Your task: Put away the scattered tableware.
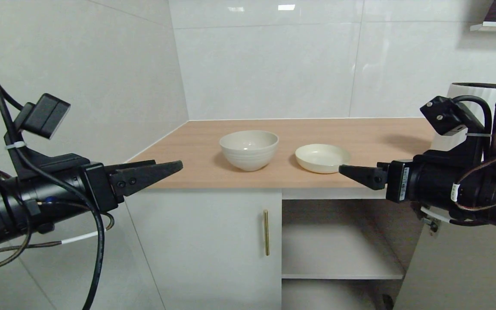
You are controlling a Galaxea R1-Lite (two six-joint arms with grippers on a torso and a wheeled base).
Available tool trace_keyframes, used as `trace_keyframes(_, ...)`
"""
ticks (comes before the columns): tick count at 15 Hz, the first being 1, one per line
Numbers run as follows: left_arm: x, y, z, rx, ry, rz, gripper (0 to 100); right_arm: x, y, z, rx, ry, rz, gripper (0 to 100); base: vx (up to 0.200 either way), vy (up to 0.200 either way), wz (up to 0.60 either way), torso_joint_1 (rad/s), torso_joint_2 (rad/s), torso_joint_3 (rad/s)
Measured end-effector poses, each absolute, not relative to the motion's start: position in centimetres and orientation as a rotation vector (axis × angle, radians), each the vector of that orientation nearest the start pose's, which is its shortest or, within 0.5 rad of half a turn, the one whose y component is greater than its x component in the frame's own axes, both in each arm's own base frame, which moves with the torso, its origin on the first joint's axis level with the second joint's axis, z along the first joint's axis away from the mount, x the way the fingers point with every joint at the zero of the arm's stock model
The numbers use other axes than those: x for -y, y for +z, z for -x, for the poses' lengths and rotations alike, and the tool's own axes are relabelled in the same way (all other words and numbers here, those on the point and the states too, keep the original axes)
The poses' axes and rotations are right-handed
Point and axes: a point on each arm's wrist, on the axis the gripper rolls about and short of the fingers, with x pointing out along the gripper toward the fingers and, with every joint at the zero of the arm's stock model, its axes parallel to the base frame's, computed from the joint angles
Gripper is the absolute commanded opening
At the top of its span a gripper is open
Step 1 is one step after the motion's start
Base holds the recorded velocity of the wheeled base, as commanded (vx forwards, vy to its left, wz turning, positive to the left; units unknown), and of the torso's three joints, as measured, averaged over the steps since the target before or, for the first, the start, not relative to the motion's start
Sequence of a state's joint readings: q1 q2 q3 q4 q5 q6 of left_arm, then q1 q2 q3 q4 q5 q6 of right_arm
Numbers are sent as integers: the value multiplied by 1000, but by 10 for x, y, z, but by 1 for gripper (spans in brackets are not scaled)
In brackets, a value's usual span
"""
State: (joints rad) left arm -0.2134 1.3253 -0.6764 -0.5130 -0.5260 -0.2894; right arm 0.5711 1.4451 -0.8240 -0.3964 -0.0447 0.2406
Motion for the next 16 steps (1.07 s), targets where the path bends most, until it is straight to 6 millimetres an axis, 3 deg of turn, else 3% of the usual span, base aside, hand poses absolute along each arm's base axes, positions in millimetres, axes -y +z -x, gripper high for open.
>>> trace_keyframes(6,56,231,-207,-249,-709,299,100,-135,233,-213,-270,491,-155,100,0,0,0,183,-450,-272)
trace_keyframes(9,57,238,-211,-237,-706,304,100,-136,231,-220,-238,479,-148,100,0,0,0,54,-123,-71)
trace_keyframes(12,60,255,-225,-245,-685,335,100,-138,238,-243,-218,402,-151,100,0,0,0,0,0,0)
trace_keyframes(16,66,273,-261,-373,-579,423,100,-142,235,-274,-394,267,-207,100,0,0,0,0,0,0)
